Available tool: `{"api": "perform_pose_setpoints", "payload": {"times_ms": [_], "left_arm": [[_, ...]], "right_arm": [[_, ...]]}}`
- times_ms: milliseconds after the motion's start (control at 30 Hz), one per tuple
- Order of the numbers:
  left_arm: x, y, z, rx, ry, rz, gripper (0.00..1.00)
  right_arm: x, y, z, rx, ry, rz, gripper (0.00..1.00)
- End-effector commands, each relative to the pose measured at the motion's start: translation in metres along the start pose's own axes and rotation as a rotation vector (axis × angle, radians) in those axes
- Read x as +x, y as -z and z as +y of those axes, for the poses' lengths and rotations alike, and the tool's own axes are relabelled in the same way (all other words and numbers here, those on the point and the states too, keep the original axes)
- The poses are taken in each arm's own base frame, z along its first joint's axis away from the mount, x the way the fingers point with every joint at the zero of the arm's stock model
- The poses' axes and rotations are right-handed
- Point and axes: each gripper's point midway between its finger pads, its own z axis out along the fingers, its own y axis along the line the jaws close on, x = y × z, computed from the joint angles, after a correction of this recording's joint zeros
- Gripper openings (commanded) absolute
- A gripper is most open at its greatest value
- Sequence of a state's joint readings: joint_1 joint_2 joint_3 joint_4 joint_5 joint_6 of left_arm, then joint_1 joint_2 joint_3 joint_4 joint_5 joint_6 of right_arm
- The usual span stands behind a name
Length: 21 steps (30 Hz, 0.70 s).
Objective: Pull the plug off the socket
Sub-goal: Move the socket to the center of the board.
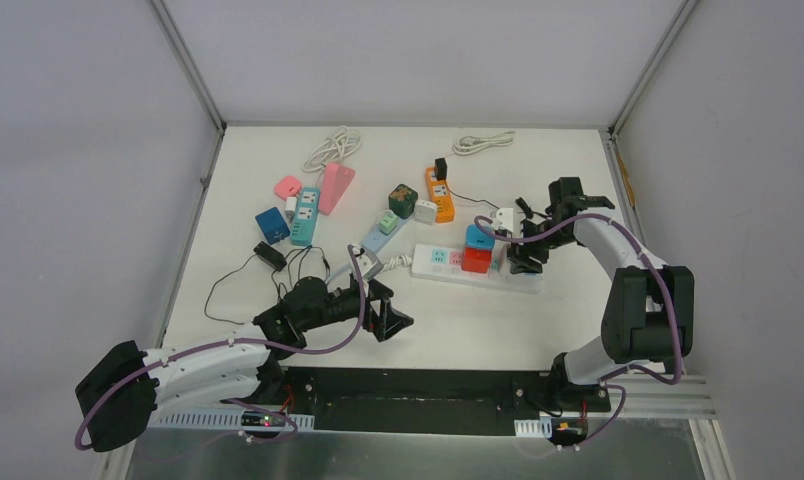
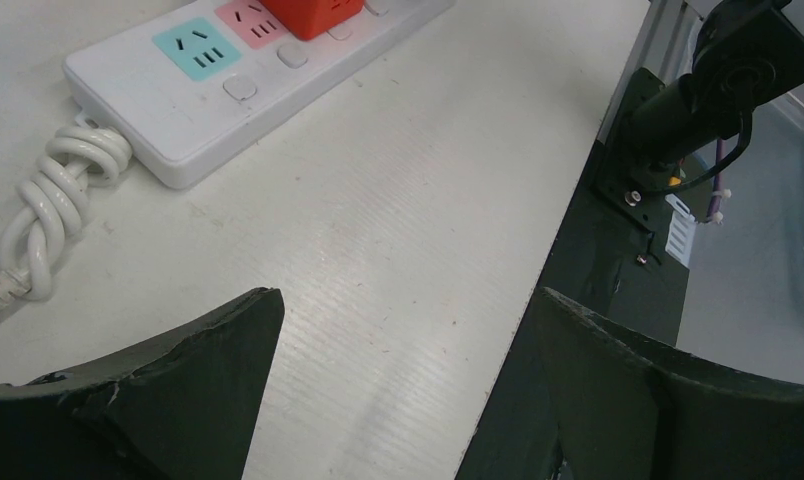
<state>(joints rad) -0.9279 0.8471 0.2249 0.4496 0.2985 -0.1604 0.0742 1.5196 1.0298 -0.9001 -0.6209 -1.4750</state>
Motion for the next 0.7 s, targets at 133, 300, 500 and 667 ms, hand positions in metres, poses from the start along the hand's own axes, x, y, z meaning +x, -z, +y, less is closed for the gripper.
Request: {"api": "perform_pose_setpoints", "payload": {"times_ms": [133, 300, 500, 667], "left_arm": [[-0.011, -0.001, -0.007, 0.048, -0.041, -0.048, 0.99], [-0.016, -0.003, -0.011, 0.076, -0.06, -0.07, 0.99], [-0.02, -0.009, -0.019, 0.115, -0.1, -0.064, 0.99], [-0.013, -0.021, -0.025, 0.14, -0.161, -0.025, 0.99]], "right_arm": [[-0.005, 0.001, 0.028, -0.097, 0.058, -0.022, 0.13], [-0.005, 0.001, 0.053, -0.166, 0.069, -0.035, 0.02], [-0.011, 0.005, 0.081, -0.232, 0.1, -0.059, 0.0], [-0.016, 0.004, 0.103, -0.291, 0.151, -0.036, 0.0]]}}
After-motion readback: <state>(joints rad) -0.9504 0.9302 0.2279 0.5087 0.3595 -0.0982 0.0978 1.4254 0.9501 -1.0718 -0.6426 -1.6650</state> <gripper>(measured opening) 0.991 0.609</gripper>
